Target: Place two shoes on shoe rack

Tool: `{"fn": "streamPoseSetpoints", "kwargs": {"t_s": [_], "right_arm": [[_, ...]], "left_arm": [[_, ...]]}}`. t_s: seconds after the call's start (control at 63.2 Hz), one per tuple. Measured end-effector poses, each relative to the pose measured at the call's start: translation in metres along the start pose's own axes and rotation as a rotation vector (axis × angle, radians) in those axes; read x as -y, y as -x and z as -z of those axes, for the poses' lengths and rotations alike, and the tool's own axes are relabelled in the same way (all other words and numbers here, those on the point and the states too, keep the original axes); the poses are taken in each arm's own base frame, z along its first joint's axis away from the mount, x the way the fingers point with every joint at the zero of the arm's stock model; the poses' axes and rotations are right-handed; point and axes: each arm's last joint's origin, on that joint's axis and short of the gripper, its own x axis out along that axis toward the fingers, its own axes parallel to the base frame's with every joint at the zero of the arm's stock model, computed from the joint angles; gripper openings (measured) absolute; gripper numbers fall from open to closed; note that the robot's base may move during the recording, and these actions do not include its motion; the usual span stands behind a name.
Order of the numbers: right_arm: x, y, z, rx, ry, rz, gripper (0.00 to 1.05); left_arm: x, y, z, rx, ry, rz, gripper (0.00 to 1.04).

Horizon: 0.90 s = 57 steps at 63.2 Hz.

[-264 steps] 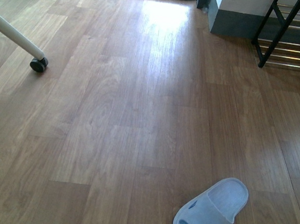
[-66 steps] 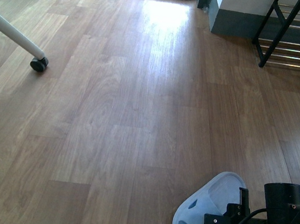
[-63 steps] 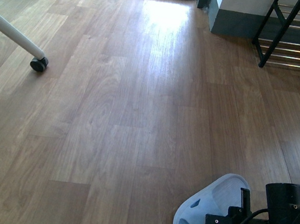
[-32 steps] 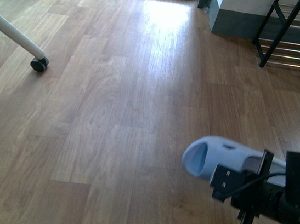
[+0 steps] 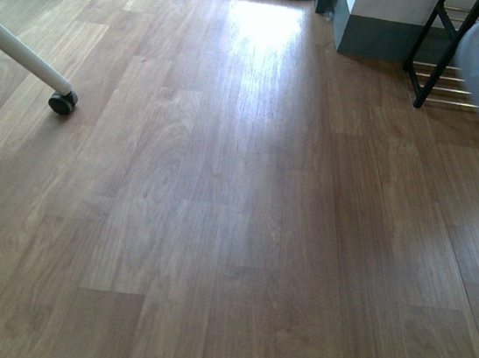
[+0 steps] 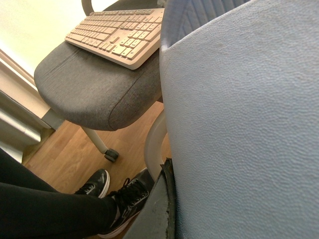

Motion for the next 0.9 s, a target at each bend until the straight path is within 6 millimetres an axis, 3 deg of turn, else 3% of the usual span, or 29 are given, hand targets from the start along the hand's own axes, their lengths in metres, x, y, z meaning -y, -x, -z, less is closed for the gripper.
{"fn": "streamPoseSetpoints", "kwargs": {"t_s": [0.111, 0.285, 0.902], "right_arm": [[0.006, 0.045, -0.015, 0.062, -0.08, 0.051, 0.01], [0.009, 0.078, -0.029, 0.167, -0.109, 0.104, 0.01], [0.008, 0.078, -0.026, 0.157, -0.125, 0.1, 0.01]], "left_arm": [[0.0, 0.0, 0.0, 0.0, 0.0, 0.0, 0.02], [0.0, 0.0, 0.0, 0.0, 0.0, 0.0, 0.02], [0.0, 0.0, 0.0, 0.0, 0.0, -0.001, 0.02]]}}
